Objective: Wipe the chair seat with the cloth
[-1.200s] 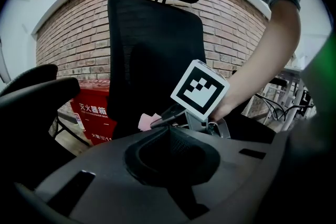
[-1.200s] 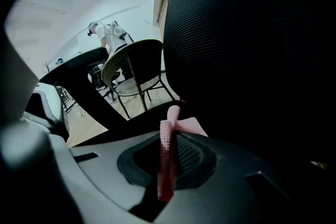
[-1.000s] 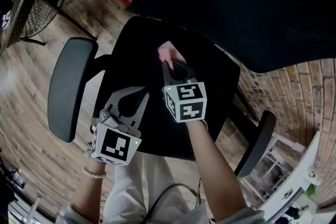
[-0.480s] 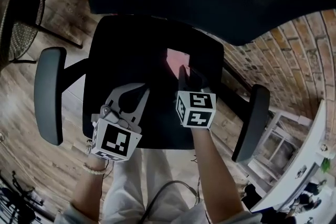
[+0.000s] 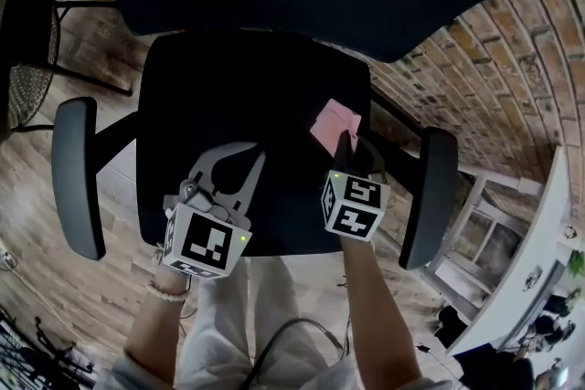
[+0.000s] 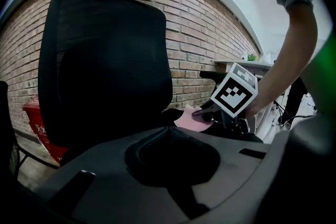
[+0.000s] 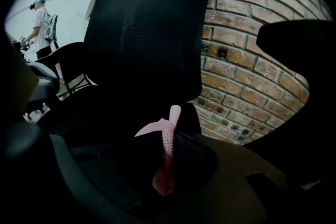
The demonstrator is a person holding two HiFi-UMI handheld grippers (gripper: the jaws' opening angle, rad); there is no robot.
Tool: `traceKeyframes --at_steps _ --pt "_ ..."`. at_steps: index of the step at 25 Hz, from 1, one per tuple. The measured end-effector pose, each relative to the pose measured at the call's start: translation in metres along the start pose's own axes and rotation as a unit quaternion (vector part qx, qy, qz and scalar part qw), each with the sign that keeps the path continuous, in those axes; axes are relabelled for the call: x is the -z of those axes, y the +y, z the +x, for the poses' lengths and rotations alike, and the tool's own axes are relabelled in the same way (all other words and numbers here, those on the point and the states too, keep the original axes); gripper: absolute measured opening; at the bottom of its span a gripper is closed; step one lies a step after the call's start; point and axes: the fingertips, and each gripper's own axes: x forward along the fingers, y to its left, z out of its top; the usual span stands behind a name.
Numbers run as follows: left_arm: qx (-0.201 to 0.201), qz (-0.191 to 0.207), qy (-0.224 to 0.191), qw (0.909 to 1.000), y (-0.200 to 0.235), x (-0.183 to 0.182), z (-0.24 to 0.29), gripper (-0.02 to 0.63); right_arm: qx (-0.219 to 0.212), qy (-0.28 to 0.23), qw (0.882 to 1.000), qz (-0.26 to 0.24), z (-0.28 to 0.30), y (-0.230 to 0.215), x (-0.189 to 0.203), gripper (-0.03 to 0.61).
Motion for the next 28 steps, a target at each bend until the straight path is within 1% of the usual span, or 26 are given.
traceKeyframes --at_steps 2,4,8,12,16,20,25,28 --pt "0.001 -0.003 -0.002 1.0 0.0 0.0 0.0 0.018 0.009 0.0 1.0 0.001 -0.003 -0.003 0.0 0.055" --pt "0.0 -0.005 -0.004 1.0 0.002 0.0 -0.003 0.018 0.007 -0.001 1.0 0.002 -0.003 0.001 -0.002 0.054" --pt "-0.01 -0.007 -0.003 0.9999 0.013 0.007 -0.013 0.018 -0.016 -0.003 1.0 0.004 -0.001 0.023 -0.007 0.055" --pt "-0.025 -0.012 0.0 0.9996 0.026 0.017 -0.023 0.018 -0.047 -0.007 0.999 -0.001 0.003 0.054 -0.013 0.055" --pt "-0.044 -0.025 0.0 0.9987 0.036 0.026 -0.037 0.018 -0.097 -0.001 0.995 -0.019 0.007 0.097 -0.015 0.055" --pt "-0.06 -0.035 0.003 0.9976 0.044 0.038 -0.053 0.018 -0.156 0.003 0.987 -0.032 0.011 0.146 -0.017 0.055" --pt "-0.083 -0.063 0.006 0.9946 0.048 0.059 -0.073 0.018 -0.224 0.002 0.973 -0.056 0.011 0.203 -0.023 0.055" --pt "-0.102 -0.084 0.007 0.9912 0.052 0.074 -0.086 0.018 -0.268 0.004 0.96 -0.077 0.009 0.235 -0.027 0.055"
